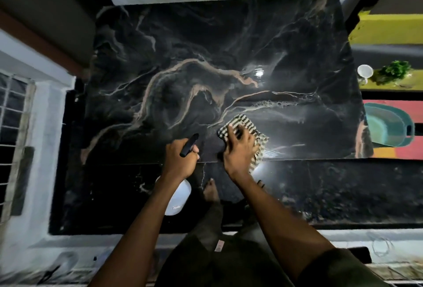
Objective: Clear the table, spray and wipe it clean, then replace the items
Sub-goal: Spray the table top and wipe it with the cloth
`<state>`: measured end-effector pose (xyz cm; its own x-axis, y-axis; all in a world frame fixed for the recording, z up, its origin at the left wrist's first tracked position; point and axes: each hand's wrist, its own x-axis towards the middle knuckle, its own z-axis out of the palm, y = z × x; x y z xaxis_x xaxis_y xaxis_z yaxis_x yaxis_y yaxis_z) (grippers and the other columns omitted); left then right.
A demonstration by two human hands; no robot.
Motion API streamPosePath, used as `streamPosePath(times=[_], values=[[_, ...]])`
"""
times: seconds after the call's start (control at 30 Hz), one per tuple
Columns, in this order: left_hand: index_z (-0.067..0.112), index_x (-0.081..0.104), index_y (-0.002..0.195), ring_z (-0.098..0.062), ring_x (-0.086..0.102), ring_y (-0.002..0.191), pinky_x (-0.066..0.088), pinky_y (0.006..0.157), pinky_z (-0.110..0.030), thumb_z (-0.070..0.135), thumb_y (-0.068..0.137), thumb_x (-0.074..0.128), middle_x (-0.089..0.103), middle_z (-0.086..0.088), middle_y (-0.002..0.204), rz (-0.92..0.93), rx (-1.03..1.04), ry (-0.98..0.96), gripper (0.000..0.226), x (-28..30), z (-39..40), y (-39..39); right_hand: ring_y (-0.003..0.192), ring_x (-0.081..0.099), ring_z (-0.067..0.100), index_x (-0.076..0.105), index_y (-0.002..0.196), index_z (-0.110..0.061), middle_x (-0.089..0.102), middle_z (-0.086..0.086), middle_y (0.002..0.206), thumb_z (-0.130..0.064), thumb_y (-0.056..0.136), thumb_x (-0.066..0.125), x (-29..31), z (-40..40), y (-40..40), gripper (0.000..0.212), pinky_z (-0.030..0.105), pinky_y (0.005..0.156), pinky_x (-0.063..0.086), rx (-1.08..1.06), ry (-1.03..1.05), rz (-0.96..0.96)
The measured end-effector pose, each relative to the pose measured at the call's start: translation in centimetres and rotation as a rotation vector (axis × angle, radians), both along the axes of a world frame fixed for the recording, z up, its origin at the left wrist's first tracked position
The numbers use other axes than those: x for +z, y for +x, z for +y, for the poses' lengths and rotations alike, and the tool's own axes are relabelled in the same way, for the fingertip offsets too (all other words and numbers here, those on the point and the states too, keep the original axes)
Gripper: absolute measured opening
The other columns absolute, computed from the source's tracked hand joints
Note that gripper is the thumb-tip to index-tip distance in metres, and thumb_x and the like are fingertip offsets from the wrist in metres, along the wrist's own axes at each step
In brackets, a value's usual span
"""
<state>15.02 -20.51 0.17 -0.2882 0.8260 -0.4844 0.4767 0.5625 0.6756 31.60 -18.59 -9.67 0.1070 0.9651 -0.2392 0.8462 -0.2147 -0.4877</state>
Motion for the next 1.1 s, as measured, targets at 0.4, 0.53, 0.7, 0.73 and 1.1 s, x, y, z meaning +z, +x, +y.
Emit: streamPosePath(times=[0.4, 0.53, 0.7, 0.73, 1.1], values=[[0.018, 0.066, 0.057, -0.026, 0.065, 0.050, 0.058, 0.059, -0.038, 0.004, 0.066, 0.059, 0.066, 0.003, 0.050, 0.028, 0.031, 0.038, 0.018, -0.4, -0.6, -4.8, 0.104, 0.051, 0.029, 0.068, 0.121, -0.016, 0.058, 0.006, 0.112, -0.004, 0.083, 0.056, 0.3, -8.7, -6.3, 0.042, 0.043, 0.089, 0.035, 0.519, 0.076, 0.275], [0.015, 0.069, 0.067, -0.028, 0.072, 0.061, 0.063, 0.060, -0.042, 0.013, 0.062, 0.053, 0.071, -0.002, 0.058, -0.013, -0.009, 0.063, 0.017, -0.6, -0.1, -3.1, 0.108, 0.059, 0.031, 0.072, 0.119, -0.007, 0.067, 0.011, 0.115, 0.001, 0.091, 0.057, 1.7, -8.4, -3.3, 0.032, 0.041, 0.097, 0.044, 0.452, 0.069, 0.372], [0.026, 0.069, 0.073, -0.032, 0.073, 0.073, 0.064, 0.067, -0.054, 0.016, 0.064, 0.052, 0.072, -0.003, 0.063, -0.049, -0.101, 0.024, 0.022, -0.6, 0.8, 0.8, 0.106, 0.062, 0.017, 0.075, 0.112, -0.012, 0.073, 0.001, 0.112, -0.011, 0.098, 0.062, 2.9, -7.5, 3.1, 0.019, 0.019, 0.098, 0.042, 0.221, -0.023, 0.455], [0.026, 0.069, 0.071, -0.037, 0.072, 0.080, 0.063, 0.071, -0.057, 0.017, 0.064, 0.052, 0.073, -0.006, 0.068, -0.055, -0.123, 0.014, 0.021, -0.6, 1.0, 1.9, 0.102, 0.062, 0.014, 0.076, 0.108, -0.015, 0.074, -0.004, 0.106, -0.010, 0.098, 0.062, 3.0, -7.6, 5.0, 0.018, 0.019, 0.095, 0.044, 0.116, -0.078, 0.489], [0.016, 0.065, 0.070, -0.045, 0.066, 0.099, 0.057, 0.088, -0.054, 0.003, 0.082, 0.057, 0.074, -0.020, 0.085, -0.089, -0.417, 0.016, 0.020, 0.6, 2.5, 20.5, 0.094, 0.071, 0.031, 0.076, 0.097, -0.005, 0.074, 0.016, 0.105, -0.026, 0.100, 0.060, 4.9, -9.2, 28.0, 0.027, 0.045, 0.094, 0.055, -1.042, -0.287, 1.163]])
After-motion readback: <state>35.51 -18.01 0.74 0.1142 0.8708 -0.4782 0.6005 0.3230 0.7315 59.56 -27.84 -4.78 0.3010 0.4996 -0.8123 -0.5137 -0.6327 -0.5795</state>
